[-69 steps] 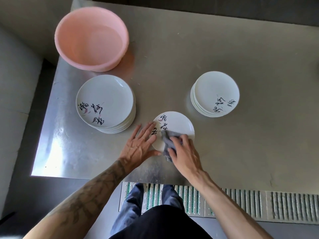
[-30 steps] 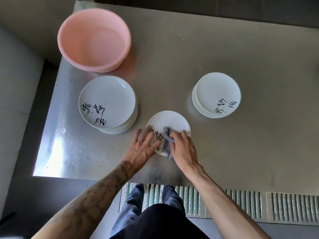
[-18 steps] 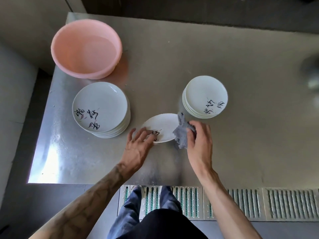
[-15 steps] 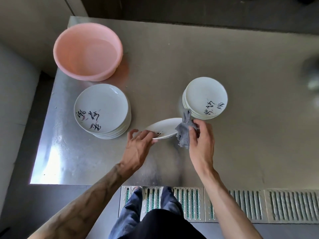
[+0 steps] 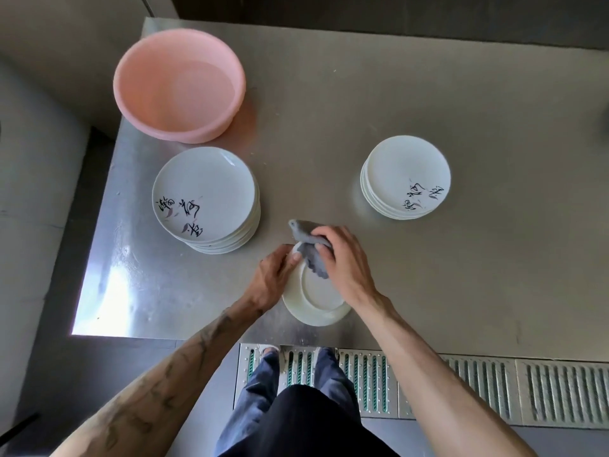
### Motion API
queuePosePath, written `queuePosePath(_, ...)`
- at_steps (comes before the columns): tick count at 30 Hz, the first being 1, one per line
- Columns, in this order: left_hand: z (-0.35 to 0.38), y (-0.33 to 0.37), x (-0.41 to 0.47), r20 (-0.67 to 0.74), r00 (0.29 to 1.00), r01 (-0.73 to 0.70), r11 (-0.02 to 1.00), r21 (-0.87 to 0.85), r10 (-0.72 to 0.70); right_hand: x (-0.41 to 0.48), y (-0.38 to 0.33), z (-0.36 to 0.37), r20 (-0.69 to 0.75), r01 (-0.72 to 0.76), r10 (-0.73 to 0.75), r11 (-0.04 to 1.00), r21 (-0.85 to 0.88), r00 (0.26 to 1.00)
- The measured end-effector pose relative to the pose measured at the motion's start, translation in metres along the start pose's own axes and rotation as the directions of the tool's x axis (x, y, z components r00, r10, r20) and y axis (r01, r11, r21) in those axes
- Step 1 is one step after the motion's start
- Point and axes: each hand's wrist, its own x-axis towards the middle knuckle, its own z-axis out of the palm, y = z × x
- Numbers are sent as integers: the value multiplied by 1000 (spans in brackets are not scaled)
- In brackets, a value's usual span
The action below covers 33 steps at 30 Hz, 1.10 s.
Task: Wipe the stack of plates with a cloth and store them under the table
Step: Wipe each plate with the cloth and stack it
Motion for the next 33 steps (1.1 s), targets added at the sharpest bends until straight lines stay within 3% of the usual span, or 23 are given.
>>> queuePosePath(3,-5,-4,3,101,995,0,999,45,-4,2,1,6,84,52,-47,997,-62,995)
queuePosePath(6,-11,-8,5,230,972,27,997,79,-44,5,21,-4,62,-97,103,991,-94,993)
queuePosePath(10,-13,-15,10,299,954,-45,965,258,-36,-14,45,-18,-24,-252,251,962,-100,968)
queuePosePath(12,-12,-18,11,283,958,-42,958,284,-42,-23,48,-19,-17,-227,226,968,-110,974)
queuePosePath(17,-11,-28,7,261,965,-61,947,315,-24,-11,39,-16,133,24,-2,986,-165,991)
queuePosePath(21,-19,-31,13,233,972,-72,946,316,-4,-18,45,-16,66,-91,97,992,-87,993)
queuePosePath(26,-9,-28,16,25,997,70,984,163,-75,-57,44,-1,-17,-229,229,973,2,973)
queuePosePath(31,-1,-19,8,105,992,69,997,40,-72,-34,44,-4,-123,-241,243,970,28,962)
queuePosePath(33,-5,-15,9,62,993,106,994,-24,-104,-24,46,-8,-117,-300,303,953,39,946)
